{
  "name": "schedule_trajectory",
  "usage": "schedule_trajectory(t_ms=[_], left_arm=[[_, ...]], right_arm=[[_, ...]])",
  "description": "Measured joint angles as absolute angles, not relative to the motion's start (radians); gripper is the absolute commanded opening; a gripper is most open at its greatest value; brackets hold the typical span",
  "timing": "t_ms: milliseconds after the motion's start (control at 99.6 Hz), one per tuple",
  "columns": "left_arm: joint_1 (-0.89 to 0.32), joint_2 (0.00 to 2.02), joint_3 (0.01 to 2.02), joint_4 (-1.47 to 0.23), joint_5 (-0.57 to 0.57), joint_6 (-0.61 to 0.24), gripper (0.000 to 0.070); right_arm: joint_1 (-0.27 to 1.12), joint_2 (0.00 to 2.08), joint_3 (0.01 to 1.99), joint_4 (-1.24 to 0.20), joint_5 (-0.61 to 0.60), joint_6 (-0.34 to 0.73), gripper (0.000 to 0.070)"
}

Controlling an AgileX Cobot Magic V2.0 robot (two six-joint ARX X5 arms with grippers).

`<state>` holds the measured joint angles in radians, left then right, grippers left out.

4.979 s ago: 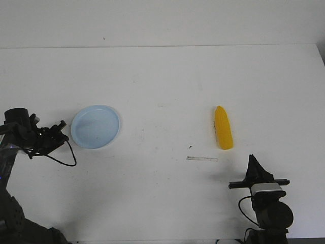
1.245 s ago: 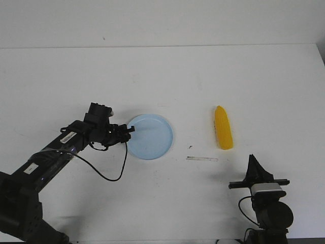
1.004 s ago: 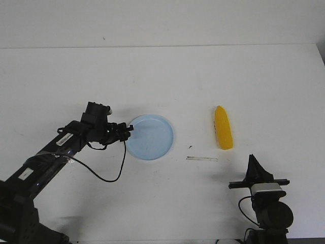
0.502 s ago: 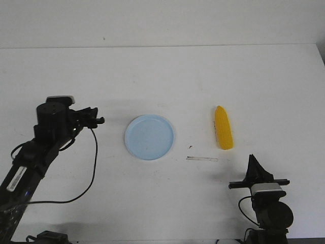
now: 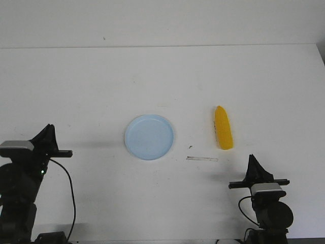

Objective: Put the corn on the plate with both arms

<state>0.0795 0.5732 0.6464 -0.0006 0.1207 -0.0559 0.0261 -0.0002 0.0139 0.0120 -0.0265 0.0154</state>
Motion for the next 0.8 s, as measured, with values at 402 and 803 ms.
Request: schedule_trajectory(t_ms=[402, 803], left_arm=[[0.116, 0.041, 0.347, -0.138, 0.122, -0.008, 0.0001], [0.116, 0.017, 0.354, -0.201, 0.122, -0.006, 0.0001]], right_arm=[[0.026, 0.0, 0.014, 0.012, -0.027, 0.015, 0.0015], [0.026, 0.0, 0.014, 0.012, -0.027, 0.015, 0.0014]])
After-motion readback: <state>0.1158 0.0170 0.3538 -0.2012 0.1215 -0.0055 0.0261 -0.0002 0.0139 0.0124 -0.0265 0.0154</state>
